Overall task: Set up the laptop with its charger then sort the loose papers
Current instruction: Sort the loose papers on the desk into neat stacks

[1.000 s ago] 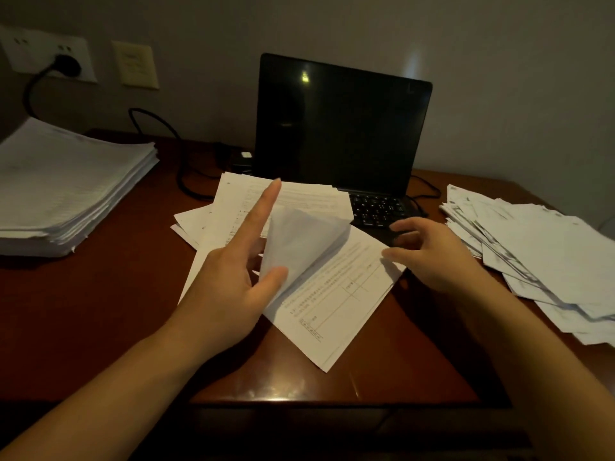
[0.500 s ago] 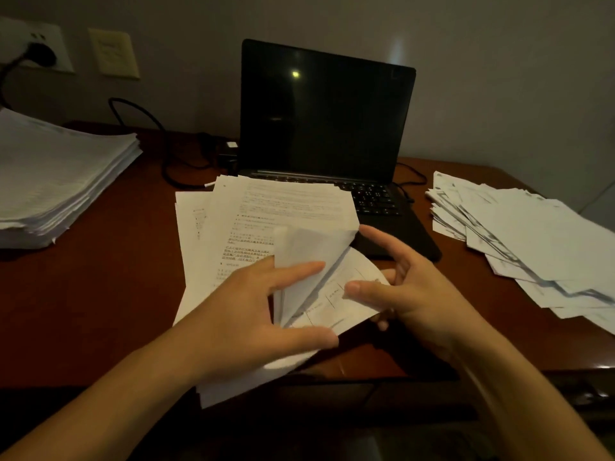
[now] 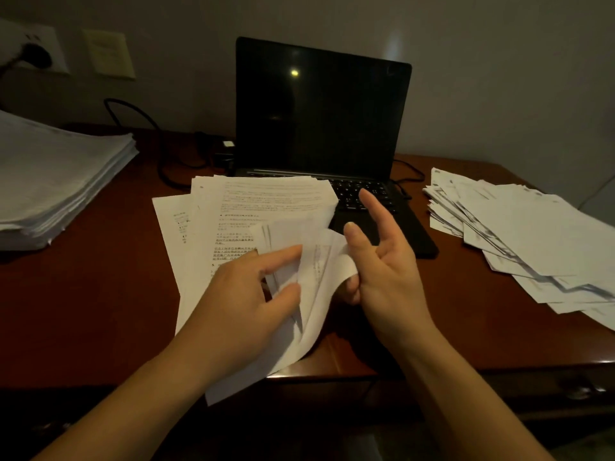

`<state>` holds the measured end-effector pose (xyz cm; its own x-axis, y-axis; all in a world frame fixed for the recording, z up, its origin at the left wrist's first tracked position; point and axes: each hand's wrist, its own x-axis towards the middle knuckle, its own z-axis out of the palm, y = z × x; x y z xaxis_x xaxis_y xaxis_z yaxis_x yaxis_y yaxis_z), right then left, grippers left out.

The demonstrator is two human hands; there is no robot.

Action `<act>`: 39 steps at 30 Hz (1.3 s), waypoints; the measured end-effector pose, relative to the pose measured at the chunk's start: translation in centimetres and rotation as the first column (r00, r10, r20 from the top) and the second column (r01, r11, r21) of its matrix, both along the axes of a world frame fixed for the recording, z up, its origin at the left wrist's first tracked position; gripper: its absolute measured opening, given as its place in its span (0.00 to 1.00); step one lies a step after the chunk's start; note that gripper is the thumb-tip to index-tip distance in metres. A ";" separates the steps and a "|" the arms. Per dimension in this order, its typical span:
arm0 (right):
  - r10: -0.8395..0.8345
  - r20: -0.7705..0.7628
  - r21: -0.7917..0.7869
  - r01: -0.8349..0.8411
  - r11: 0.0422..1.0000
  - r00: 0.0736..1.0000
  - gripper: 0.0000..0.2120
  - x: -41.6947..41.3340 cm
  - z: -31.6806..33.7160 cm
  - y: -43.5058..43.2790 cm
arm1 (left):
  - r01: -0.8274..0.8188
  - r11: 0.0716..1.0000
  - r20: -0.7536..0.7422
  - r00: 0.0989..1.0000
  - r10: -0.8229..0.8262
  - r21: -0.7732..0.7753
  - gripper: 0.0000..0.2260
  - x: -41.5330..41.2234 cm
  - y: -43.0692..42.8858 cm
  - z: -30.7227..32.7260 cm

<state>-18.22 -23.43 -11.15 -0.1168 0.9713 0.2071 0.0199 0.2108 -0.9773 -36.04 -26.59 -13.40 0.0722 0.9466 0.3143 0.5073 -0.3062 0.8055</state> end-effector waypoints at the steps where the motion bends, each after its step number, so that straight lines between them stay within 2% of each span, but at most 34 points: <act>1: 0.006 0.000 -0.007 -0.006 1.000 1.000 0.26 0.0 0.1 0.0 | -0.013 1.000 0.031 0.999 0.013 -0.002 0.21 0.0 0.2 -0.1; 8: 0.172 -0.075 -0.092 -0.178 0.980 0.982 0.38 0.5 -0.2 -0.1 | 0.004 1.000 0.198 0.980 0.000 -0.023 0.18 0.4 -0.3 0.8; 11: 0.203 -0.131 -0.092 -0.215 0.972 0.970 0.38 0.3 0.3 -0.4 | 0.008 1.000 0.202 0.979 -0.007 -0.003 0.25 0.3 -0.5 0.7; 14: 0.125 -0.279 -0.154 -0.173 0.973 0.952 0.30 -0.1 0.7 -0.2 | 0.010 1.000 0.176 0.984 -0.015 0.026 0.28 0.4 -0.6 0.6; 17: 0.064 -0.373 -0.290 -0.181 0.940 0.926 0.33 -0.2 1.4 1.2 | 0.022 1.000 0.139 0.990 -0.025 0.018 0.41 0.5 -0.5 0.5; 20: 0.057 -0.248 -0.404 -0.157 0.901 0.967 0.38 0.5 2.4 3.2 | 0.045 0.998 0.153 0.987 -0.038 -0.040 0.47 0.4 -0.5 0.5; 24: 0.109 -0.033 -0.492 -0.111 0.864 0.994 0.42 0.4 3.9 5.4 | 0.102 0.988 0.197 0.977 -0.077 -0.118 0.47 0.3 -0.4 0.4; 26: 0.155 0.124 -0.500 -0.073 0.863 0.980 0.36 0.3 4.2 6.0 | 0.149 0.976 0.200 0.973 -0.115 -0.161 0.46 0.4 -0.6 0.7; 28: 0.223 0.295 -0.468 -0.064 0.882 0.929 0.22 0.4 4.3 6.5 | 0.201 0.958 0.218 0.964 -0.155 -0.206 0.44 0.4 -0.8 1.1; 29: 0.250 0.325 -0.462 -0.077 0.883 0.912 0.17 0.5 4.3 6.6 | 0.210 0.952 0.222 0.962 -0.160 -0.221 0.44 0.2 -0.8 1.2; 31: 0.261 0.327 -0.444 -0.097 0.891 0.908 0.13 1.0 4.2 6.6 | 0.151 0.961 0.209 0.972 -0.102 -0.233 0.42 -0.7 -0.3 1.4; 34: 0.224 0.303 -0.353 -0.110 0.929 0.926 0.14 1.7 4.3 6.3 | -0.044 0.977 0.214 0.973 0.090 -0.207 0.34 -2.7 1.2 1.7; 37: 0.215 0.225 -0.272 -0.151 0.950 0.950 0.16 2.3 4.4 6.0 | -0.215 0.954 0.241 0.934 0.264 -0.211 0.26 -5.1 2.9 2.0; 39: 0.221 0.179 -0.208 -0.183 0.961 0.959 0.16 2.6 4.5 5.6 | -0.241 0.942 0.284 0.910 0.304 -0.235 0.22 -6.2 3.7 2.3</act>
<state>-15.59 -17.80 -6.63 -0.3350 0.9419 -0.0235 0.1939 0.0445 -0.9800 -42.24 -22.90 -11.15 -0.2688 0.9590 0.0900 0.2625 -0.0170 0.9648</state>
